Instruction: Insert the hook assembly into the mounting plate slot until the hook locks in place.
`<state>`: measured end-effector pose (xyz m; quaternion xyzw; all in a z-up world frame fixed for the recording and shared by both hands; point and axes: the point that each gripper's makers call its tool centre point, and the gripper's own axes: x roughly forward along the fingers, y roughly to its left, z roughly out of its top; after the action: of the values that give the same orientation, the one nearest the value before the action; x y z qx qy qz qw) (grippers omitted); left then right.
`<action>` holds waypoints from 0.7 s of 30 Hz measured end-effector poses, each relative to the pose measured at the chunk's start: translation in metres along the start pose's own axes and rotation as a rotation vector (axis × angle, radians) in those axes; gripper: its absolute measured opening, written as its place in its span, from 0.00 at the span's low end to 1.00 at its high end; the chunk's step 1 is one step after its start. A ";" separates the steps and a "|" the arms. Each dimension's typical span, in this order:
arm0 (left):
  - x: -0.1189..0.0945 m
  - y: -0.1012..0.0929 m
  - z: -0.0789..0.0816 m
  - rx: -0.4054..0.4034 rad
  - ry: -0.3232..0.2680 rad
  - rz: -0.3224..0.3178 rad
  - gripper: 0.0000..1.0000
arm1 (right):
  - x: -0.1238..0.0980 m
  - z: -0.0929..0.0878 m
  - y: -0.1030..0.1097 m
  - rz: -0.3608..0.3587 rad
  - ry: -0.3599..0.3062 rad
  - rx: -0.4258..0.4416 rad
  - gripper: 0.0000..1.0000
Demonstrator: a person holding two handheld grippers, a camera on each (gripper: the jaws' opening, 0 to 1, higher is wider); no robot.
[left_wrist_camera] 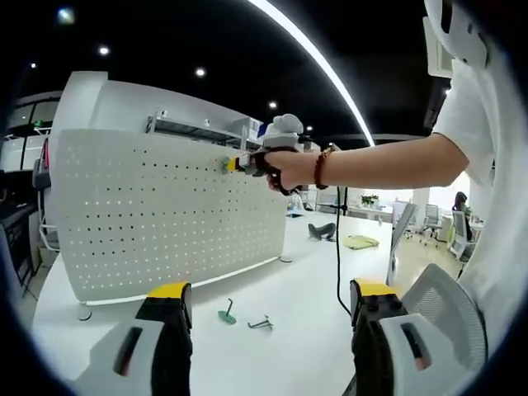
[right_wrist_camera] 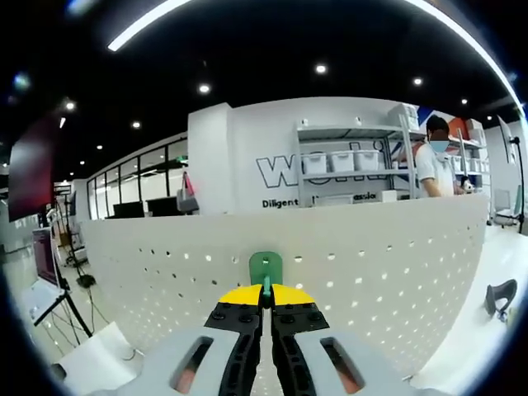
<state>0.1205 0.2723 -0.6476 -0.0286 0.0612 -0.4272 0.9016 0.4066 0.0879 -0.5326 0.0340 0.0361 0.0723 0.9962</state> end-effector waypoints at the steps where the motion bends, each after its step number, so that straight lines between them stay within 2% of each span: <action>1: 0.000 0.000 0.000 -0.001 0.000 0.000 0.81 | 0.000 0.000 0.000 0.000 -0.002 -0.002 0.01; 11: 0.008 -0.003 0.000 -0.005 0.006 -0.023 0.81 | 0.004 0.000 0.000 0.000 0.005 -0.012 0.01; 18: 0.016 -0.005 0.010 -0.027 -0.042 -0.061 0.81 | 0.005 -0.002 0.001 -0.019 0.008 -0.006 0.01; 21: 0.018 -0.007 0.012 -0.037 -0.050 -0.081 0.80 | 0.005 -0.002 0.000 -0.036 0.006 0.027 0.01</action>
<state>0.1281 0.2544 -0.6365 -0.0585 0.0452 -0.4611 0.8842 0.4118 0.0890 -0.5353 0.0463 0.0407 0.0539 0.9966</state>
